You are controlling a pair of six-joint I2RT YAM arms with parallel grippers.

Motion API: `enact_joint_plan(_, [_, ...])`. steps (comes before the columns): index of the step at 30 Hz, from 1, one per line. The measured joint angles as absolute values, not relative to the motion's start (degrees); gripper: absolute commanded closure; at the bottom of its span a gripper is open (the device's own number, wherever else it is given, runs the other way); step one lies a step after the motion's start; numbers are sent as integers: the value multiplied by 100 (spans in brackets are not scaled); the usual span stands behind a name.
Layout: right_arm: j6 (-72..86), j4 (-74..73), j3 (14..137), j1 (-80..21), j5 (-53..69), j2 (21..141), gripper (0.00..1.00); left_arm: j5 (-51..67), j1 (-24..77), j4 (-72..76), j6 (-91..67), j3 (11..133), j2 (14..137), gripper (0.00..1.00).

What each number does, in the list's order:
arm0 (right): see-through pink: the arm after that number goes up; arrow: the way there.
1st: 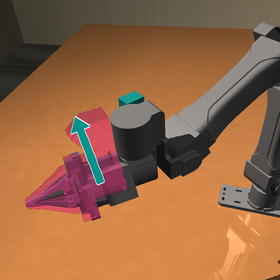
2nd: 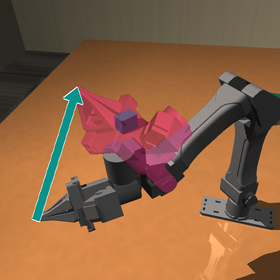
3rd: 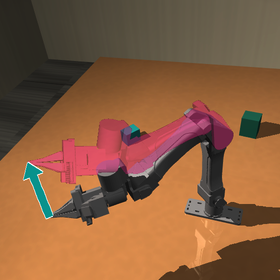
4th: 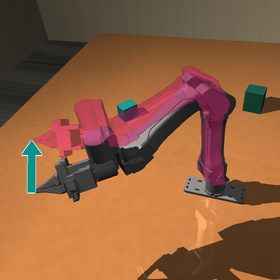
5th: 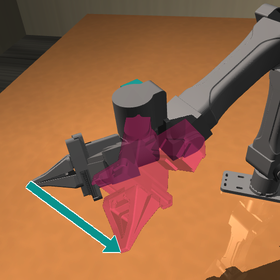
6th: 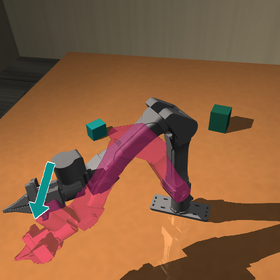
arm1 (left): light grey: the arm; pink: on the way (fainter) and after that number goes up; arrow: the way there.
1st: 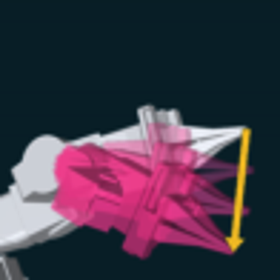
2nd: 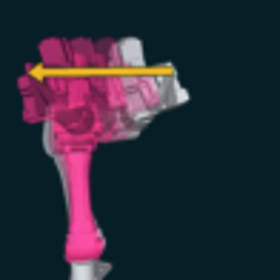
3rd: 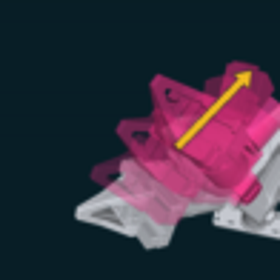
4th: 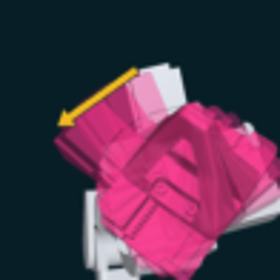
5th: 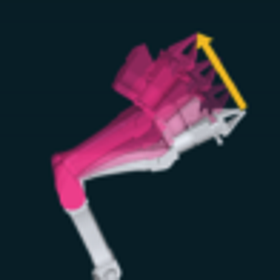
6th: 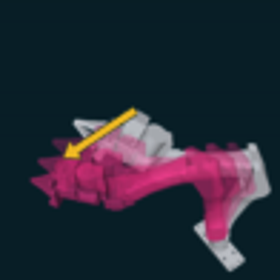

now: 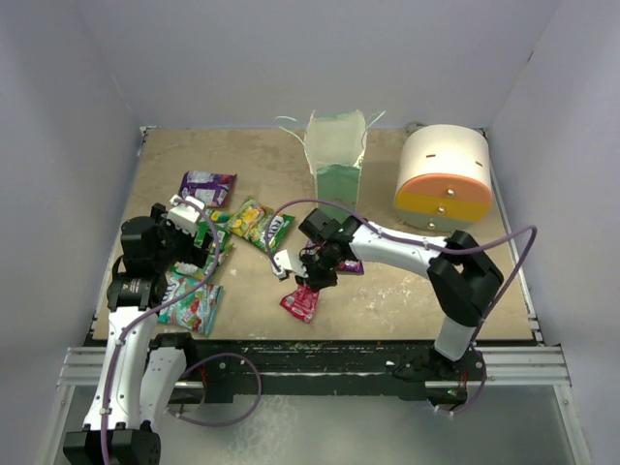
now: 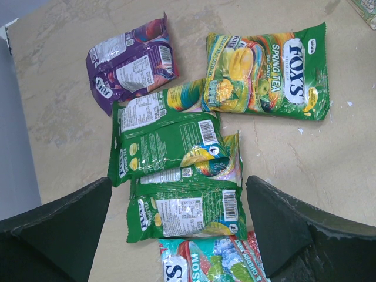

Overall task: Place the snacks into the paper bag
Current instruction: Pick up the snack from the center of the board.

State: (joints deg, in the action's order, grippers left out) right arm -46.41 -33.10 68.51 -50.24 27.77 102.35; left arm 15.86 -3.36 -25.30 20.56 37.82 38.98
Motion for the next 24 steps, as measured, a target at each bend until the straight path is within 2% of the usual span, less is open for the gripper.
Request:
enact_joint_plan(11, [-4383,-3374,7041,-4912,2724,9238,100,1612,-336,-2530,2056,3782,3898,1])
enact_joint_plan(24, [-3697,-3022,8276,-4340,2294,8121,100,1634,-338,-2515,2056,3780,3811,1])
